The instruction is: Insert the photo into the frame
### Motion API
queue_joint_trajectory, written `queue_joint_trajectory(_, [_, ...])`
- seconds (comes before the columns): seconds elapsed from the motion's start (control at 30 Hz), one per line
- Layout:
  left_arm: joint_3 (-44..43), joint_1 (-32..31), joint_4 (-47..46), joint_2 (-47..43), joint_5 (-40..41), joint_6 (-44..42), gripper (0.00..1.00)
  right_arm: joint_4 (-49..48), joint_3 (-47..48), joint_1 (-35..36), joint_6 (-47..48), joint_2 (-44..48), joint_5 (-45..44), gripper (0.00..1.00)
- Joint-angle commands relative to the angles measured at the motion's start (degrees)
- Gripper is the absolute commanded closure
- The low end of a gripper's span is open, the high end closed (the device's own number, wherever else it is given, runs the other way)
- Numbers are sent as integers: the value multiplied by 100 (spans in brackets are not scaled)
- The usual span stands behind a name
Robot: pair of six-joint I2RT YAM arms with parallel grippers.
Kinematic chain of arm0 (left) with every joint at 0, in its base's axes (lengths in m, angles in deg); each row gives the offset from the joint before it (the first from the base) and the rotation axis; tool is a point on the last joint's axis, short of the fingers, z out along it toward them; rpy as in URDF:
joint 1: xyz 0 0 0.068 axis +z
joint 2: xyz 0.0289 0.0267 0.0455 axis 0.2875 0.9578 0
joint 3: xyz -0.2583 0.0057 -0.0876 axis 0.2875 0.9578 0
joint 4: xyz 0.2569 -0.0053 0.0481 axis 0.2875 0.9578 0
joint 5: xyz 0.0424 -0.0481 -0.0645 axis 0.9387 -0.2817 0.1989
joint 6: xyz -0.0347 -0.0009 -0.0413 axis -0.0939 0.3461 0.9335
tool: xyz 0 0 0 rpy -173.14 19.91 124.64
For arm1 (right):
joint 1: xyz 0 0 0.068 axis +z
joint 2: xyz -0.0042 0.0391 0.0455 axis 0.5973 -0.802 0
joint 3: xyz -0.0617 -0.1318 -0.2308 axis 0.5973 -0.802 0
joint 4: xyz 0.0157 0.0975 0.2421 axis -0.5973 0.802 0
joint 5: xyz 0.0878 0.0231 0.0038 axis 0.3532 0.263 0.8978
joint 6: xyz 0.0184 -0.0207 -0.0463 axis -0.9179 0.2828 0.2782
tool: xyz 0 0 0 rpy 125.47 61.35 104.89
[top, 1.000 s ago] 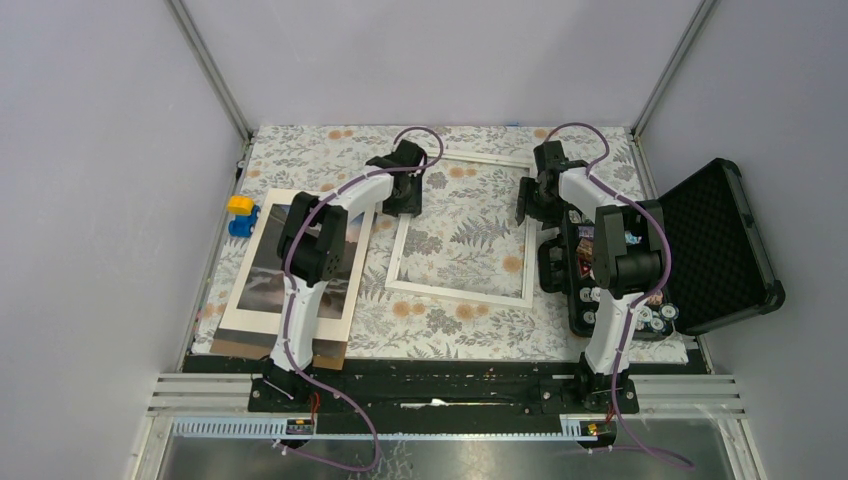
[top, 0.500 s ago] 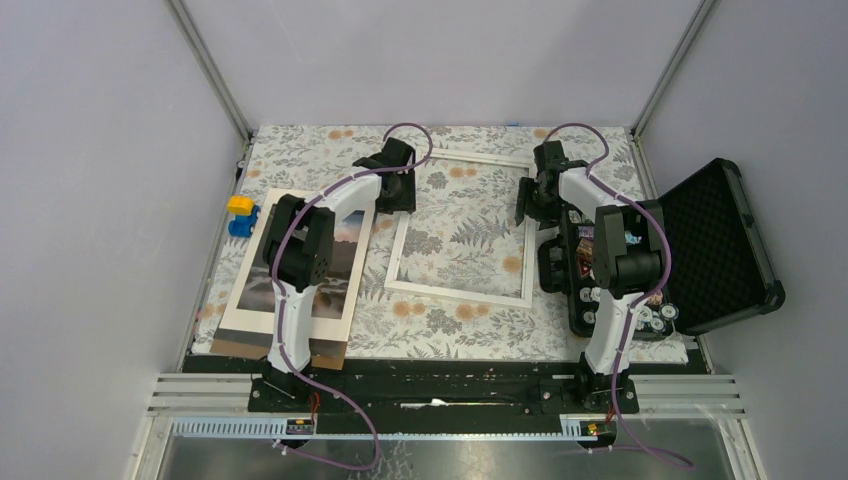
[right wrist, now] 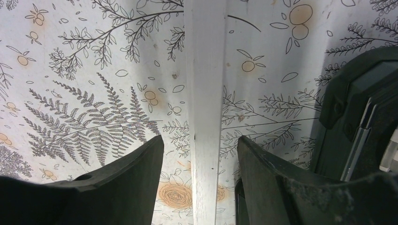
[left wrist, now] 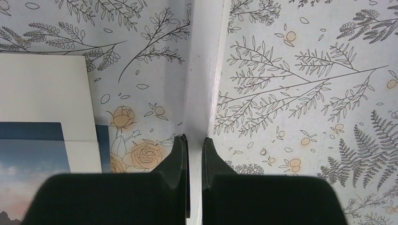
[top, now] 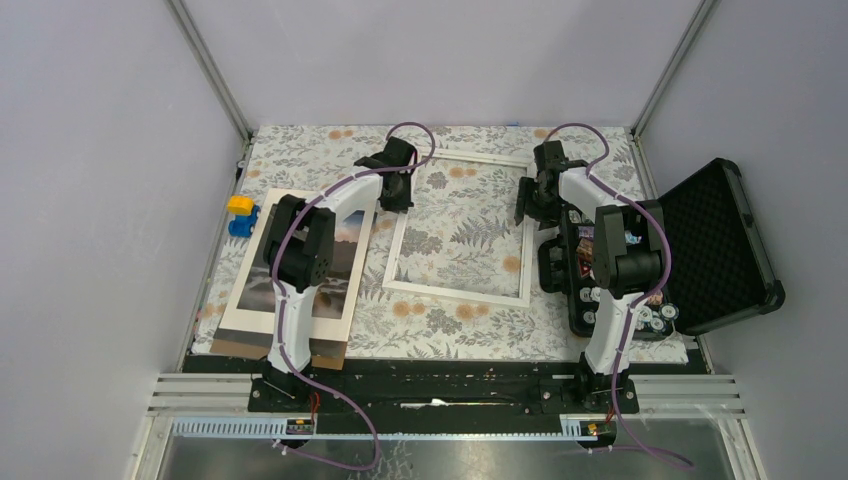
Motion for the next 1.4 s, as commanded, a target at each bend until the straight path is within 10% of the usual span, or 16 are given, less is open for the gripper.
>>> queue_joint_trajectory(0.0, [-143, 78, 33, 27, 169, -145, 100, -6, 288, -30, -193, 34, -124, 33])
queue_joint_trajectory(0.17, [-177, 80, 13, -18, 3, -118, 99, 5, 819, -29, -341, -140, -317, 25])
queue_joint_trajectory(0.47, [-854, 137, 13, -182, -317, -63, 16, 628, 2042, -67, -316, -988, -773, 20])
queue_joint_trajectory(1.37, [-1703, 139, -441, 712, -225, 121, 20, 970, 3831, -271, -98, -2300, -970, 54])
